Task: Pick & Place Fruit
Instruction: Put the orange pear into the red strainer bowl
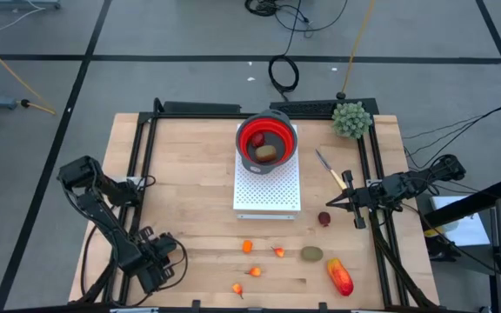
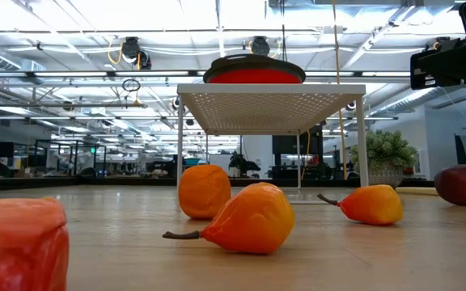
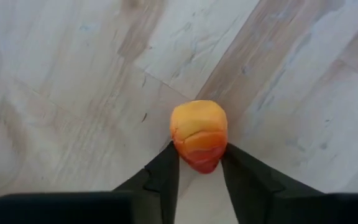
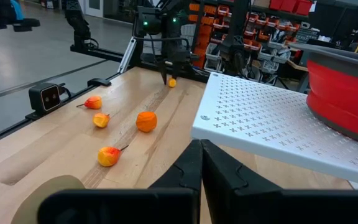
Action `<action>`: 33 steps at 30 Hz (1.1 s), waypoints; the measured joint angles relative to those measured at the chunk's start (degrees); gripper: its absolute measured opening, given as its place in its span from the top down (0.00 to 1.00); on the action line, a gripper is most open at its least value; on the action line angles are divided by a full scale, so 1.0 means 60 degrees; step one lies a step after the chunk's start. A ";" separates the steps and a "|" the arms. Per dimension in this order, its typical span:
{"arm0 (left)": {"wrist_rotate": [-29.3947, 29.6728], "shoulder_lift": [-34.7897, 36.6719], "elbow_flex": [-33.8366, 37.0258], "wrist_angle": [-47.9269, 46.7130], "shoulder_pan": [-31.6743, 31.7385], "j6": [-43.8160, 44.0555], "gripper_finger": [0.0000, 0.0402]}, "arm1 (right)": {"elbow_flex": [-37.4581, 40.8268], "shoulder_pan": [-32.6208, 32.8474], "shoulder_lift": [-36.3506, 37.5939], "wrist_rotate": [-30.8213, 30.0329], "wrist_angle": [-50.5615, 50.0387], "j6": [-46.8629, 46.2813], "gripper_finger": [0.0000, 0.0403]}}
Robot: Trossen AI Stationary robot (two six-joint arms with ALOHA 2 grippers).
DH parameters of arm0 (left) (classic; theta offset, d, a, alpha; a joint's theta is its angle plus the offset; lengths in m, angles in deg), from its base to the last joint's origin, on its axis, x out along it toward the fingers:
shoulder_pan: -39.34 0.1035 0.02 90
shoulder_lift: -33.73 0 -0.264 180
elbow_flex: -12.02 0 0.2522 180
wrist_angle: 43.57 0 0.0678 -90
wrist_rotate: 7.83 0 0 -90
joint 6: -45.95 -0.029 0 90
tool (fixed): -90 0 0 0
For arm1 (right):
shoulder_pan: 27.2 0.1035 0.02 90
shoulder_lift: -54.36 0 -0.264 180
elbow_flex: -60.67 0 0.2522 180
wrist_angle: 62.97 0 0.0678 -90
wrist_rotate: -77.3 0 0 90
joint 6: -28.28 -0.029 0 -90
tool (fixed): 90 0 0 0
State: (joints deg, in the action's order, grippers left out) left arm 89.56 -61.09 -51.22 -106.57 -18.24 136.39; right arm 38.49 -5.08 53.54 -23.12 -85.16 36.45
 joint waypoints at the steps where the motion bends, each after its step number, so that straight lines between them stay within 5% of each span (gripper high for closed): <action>1: 0.0087 0.0000 0.0000 0.0016 -0.0005 -0.0005 0.72 | 0.0001 -0.0001 0.0000 0.0000 0.0000 0.0001 1.00; 17: 0.1075 -0.0026 0.0033 -0.0039 0.0030 0.0369 0.86 | -0.0001 -0.0002 -0.0001 0.0000 0.0000 -0.0002 1.00; 23: 0.1390 -0.0029 0.0036 0.0066 0.0081 0.0454 0.76 | -0.0001 0.0001 -0.0003 0.0000 0.0000 -0.0002 1.00; 33: 0.1350 -0.0018 0.0029 0.0697 0.0488 -0.0595 0.45 | -0.0001 -0.0001 -0.0001 0.0000 0.0000 -0.0002 1.00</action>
State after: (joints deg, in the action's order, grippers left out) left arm 97.66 -61.20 -51.04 -102.39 -15.32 132.82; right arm 38.49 -5.08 53.53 -23.12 -85.16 36.44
